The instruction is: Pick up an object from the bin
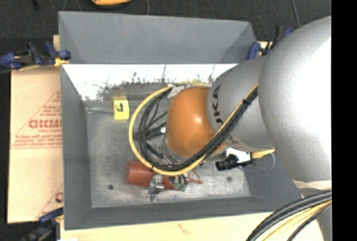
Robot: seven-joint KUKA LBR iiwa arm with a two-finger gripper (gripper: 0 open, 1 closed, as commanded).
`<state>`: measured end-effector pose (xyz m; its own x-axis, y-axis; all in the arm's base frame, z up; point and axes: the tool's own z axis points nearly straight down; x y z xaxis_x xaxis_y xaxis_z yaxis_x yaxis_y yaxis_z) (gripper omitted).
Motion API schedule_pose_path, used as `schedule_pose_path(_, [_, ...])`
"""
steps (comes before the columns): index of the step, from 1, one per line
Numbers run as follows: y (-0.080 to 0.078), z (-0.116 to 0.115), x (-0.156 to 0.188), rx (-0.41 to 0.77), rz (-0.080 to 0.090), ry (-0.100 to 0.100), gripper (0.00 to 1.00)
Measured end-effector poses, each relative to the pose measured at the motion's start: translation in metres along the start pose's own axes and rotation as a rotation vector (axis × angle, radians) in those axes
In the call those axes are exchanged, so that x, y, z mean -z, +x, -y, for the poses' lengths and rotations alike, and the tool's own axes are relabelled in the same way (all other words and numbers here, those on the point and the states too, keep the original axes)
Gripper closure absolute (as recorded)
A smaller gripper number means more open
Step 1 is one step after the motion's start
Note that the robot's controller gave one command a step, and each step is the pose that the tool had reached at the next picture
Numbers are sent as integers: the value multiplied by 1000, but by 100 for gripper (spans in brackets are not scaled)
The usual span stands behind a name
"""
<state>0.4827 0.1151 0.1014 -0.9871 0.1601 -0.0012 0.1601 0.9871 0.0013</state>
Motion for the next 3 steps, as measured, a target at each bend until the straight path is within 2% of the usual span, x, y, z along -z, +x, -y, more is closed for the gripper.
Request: schedule_pose_path(3, [0,0,19,-1,0,0,100])
